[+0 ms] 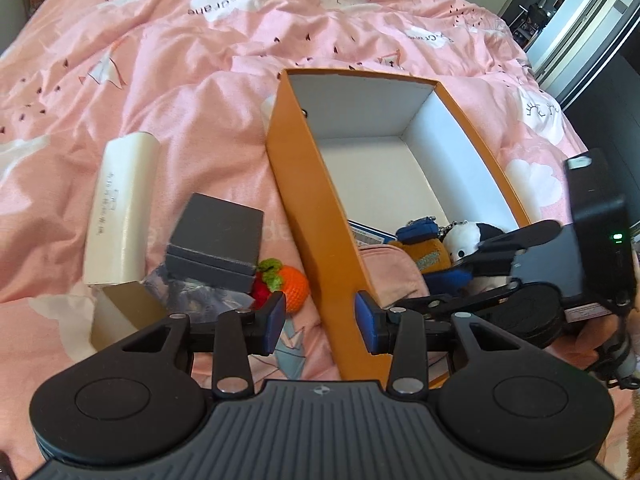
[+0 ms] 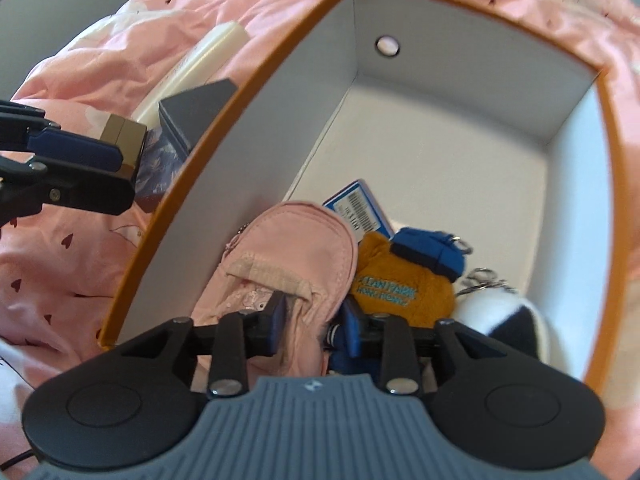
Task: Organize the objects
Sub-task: 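Open the left tool to release the pink pouch and lift out, then grasp the dark gray box with right tool while left grasps small brown box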
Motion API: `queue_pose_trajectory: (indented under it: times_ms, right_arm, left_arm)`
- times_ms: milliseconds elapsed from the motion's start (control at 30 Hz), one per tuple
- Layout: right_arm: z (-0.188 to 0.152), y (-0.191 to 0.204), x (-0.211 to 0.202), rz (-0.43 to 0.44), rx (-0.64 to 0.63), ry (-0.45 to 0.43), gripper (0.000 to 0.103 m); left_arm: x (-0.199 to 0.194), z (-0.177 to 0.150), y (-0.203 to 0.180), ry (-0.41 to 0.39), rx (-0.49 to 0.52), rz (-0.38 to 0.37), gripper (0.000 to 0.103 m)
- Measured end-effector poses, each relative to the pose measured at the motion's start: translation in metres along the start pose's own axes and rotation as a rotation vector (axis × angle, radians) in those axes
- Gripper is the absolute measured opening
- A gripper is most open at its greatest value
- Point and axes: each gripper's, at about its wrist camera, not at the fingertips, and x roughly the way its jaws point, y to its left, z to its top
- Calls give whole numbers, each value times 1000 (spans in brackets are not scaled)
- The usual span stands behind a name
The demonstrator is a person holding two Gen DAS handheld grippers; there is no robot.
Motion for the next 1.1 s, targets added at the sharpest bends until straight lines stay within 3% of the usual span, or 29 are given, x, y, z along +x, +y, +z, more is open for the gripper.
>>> queue_pose_trajectory:
  times_ms: [200, 400, 633, 833, 1100]
  right_arm:
    - [-2, 13, -39, -83, 6, -124, 37]
    - [4, 43, -70, -64, 36, -287, 38]
    - [17, 98, -65, -28, -68, -392, 41]
    - [28, 138, -29, -32, -121, -345, 41]
    - [37, 141, 8, -57, -61, -282, 41]
  left_arm:
    - [-25, -12, 12, -50, 18, -10, 46]
    - [-47, -24, 39, -68, 6, 28, 46]
    - [-51, -34, 75, -54, -72, 86, 46]
    - [-40, -39, 96, -53, -136, 130, 48]
    - [-13, -42, 93, -21, -63, 171, 53]
